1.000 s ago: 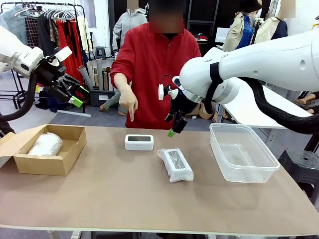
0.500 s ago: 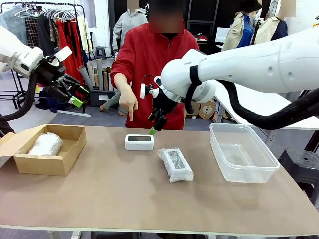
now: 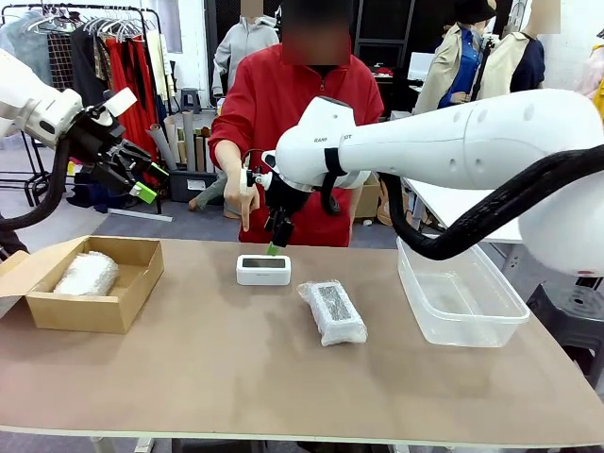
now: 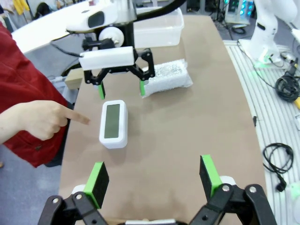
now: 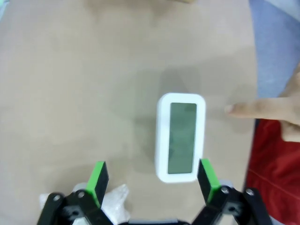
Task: Separate and place wrapped and unwrapped clocks.
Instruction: Pick up the Digital clock indicated by the person.
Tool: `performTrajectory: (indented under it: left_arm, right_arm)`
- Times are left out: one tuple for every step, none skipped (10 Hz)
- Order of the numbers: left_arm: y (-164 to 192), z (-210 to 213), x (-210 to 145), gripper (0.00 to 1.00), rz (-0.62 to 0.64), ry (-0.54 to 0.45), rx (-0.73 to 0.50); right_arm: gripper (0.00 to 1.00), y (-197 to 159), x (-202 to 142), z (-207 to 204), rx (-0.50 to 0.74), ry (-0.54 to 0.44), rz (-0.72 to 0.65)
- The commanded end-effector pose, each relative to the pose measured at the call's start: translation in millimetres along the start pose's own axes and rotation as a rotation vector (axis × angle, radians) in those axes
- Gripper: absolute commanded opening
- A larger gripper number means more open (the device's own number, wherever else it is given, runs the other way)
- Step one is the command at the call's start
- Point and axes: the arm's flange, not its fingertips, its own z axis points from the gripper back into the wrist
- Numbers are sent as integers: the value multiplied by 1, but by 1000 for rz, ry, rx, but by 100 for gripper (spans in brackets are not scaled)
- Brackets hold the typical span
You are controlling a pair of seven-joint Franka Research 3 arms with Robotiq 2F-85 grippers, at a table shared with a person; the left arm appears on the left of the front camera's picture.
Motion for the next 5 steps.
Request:
performTrajectory:
  left_arm:
    - [-1,2,0,100,0,-1,8]
    - [-1,2,0,100,0,-1,8]
    - [-1,2,0,100,0,-1,8]
    - [-1,2,0,100,0,-1,8]
    - [-1,2,0,100,0,-1,8]
  right_arm:
    - [100,-27,12,-7,-21,35,2]
    - [100,-34,11,-15,-11,31,-6]
    - [100,-39,9,-20,-11,29,-9]
    - [100,-43,8,-26,-9,23,0]
    - [100,-46,5,-31,-14,21,2]
